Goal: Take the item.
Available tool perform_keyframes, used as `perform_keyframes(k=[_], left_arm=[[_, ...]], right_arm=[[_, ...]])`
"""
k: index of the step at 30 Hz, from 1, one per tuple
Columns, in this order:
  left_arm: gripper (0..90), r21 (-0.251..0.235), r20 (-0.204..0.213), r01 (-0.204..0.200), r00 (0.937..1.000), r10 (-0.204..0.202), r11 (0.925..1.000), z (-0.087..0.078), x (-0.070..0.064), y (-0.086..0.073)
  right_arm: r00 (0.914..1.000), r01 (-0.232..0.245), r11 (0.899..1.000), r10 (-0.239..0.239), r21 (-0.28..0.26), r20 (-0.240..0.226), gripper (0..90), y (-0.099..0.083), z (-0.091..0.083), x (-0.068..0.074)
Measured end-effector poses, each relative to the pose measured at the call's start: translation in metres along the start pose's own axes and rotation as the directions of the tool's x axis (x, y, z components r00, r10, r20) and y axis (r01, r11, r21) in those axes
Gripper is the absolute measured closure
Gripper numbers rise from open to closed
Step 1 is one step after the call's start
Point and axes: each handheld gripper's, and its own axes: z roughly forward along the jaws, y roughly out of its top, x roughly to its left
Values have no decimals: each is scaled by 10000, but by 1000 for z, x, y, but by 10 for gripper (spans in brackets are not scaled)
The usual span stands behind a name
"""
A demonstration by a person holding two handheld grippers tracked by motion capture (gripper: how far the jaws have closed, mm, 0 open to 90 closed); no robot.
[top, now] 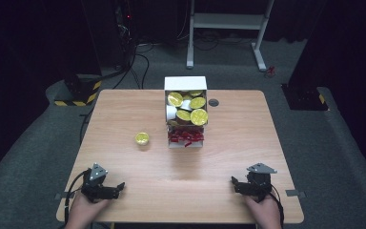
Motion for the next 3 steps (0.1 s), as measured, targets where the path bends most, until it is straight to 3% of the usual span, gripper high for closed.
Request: perform_keyframes(k=[3], left_arm=[[2,3,-11,15,10000,-15,10000,0,0,0]], right_arm=[[10000,-4,10000,4,-5,-9,114,0,0,0]])
